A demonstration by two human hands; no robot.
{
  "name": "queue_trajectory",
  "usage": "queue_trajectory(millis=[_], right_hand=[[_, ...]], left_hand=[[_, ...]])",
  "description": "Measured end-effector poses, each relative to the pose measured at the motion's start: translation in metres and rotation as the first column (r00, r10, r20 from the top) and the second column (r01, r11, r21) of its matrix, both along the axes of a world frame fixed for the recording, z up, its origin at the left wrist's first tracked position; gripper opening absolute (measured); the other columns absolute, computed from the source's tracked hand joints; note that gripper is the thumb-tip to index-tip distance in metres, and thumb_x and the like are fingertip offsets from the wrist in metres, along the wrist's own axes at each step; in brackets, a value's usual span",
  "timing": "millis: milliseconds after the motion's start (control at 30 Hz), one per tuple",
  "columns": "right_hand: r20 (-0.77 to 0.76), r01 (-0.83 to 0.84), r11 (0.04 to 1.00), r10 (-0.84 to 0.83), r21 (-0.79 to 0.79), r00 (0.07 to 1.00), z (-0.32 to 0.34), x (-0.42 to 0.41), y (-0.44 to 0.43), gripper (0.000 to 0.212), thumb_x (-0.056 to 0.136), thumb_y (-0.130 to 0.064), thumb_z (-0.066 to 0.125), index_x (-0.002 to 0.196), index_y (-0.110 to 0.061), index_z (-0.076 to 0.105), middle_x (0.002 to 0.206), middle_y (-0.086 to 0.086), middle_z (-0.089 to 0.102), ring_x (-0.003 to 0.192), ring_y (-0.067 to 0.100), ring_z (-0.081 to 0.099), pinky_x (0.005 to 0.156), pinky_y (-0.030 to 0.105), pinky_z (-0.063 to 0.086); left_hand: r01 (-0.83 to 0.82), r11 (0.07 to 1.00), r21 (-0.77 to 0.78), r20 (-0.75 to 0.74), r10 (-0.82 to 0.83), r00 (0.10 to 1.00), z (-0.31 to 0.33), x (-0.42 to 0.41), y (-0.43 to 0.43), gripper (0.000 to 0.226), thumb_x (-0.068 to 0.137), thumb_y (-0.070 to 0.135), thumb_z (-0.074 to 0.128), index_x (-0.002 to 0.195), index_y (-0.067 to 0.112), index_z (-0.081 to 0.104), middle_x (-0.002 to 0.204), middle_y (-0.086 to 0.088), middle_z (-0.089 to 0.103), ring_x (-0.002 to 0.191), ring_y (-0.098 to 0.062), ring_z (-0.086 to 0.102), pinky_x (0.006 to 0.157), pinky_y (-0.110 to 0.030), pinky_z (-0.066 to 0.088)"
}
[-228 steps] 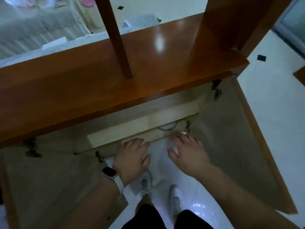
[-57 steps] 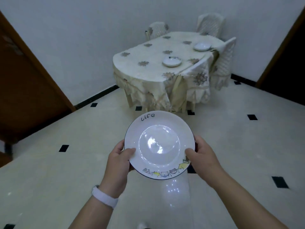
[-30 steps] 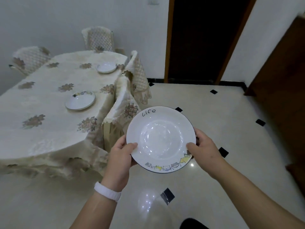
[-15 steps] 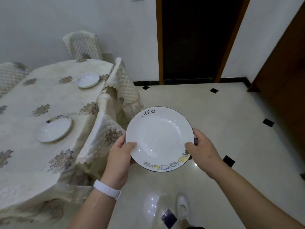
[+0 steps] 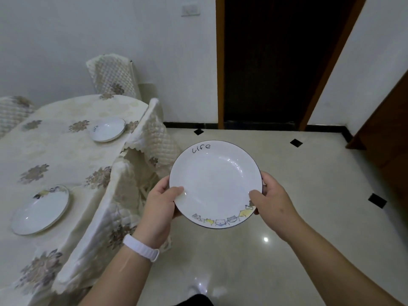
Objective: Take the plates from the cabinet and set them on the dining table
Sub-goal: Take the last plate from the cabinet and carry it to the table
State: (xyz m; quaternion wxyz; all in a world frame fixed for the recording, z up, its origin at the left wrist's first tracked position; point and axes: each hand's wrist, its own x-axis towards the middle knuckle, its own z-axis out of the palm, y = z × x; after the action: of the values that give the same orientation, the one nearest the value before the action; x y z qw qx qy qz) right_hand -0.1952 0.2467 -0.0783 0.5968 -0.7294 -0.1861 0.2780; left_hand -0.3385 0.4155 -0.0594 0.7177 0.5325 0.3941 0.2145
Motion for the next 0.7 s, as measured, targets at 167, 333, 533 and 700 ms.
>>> queue_trajectory(millis=[167, 333, 533, 700], right_hand=[[0.012, 0.016, 0.998, -0.016, -0.053, 1.000, -0.011, 0.052, 0.043, 0.041, 0.086, 0.004, 0.045, 0.108, -0.027, 0.060, 0.079, -0.009, 0.068, 0.058, 0.002, 0.058, 0.049, 0.015, 0.046], [0.020, 0.046, 0.995, -0.045, -0.086, 0.999, -0.021, 0.114, 0.103, 0.041, 0.086, 0.003, 0.045, 0.109, -0.027, 0.060, 0.074, -0.011, 0.069, 0.058, 0.001, 0.058, 0.049, 0.014, 0.045], [0.039, 0.077, 0.984, -0.071, -0.164, 0.997, -0.016, 0.188, 0.188, 0.043, 0.085, 0.001, 0.046, 0.107, -0.033, 0.059, 0.081, -0.006, 0.068, 0.065, 0.008, 0.061, 0.050, 0.015, 0.047], [0.127, 0.123, 0.972, -0.098, -0.202, 0.987, -0.002, 0.250, 0.255, 0.045, 0.085, -0.002, 0.048, 0.099, -0.044, 0.056, 0.084, -0.007, 0.069, 0.075, 0.013, 0.064, 0.061, 0.025, 0.050]], left_hand=[[0.013, 0.999, -0.029, 0.013, -0.013, 1.000, -0.011, 0.052, 0.042, 0.033, 0.092, -0.001, 0.048, 0.114, 0.015, 0.066, 0.086, -0.009, 0.071, 0.055, -0.018, 0.062, 0.038, -0.023, 0.045], [0.039, 0.998, -0.058, 0.025, -0.038, 0.999, -0.030, 0.118, 0.108, 0.031, 0.091, 0.000, 0.050, 0.116, 0.012, 0.066, 0.094, -0.013, 0.073, 0.071, -0.022, 0.067, 0.050, -0.026, 0.052], [0.081, 0.994, -0.068, 0.024, -0.079, 0.997, -0.039, 0.200, 0.199, 0.034, 0.092, 0.001, 0.048, 0.113, 0.020, 0.067, 0.098, -0.010, 0.075, 0.078, -0.026, 0.068, 0.060, -0.034, 0.057], [0.109, 0.992, -0.059, 0.051, -0.107, 0.993, -0.032, 0.268, 0.270, 0.035, 0.092, -0.001, 0.047, 0.113, 0.018, 0.066, 0.086, -0.003, 0.075, 0.067, -0.017, 0.068, 0.053, -0.031, 0.055]])
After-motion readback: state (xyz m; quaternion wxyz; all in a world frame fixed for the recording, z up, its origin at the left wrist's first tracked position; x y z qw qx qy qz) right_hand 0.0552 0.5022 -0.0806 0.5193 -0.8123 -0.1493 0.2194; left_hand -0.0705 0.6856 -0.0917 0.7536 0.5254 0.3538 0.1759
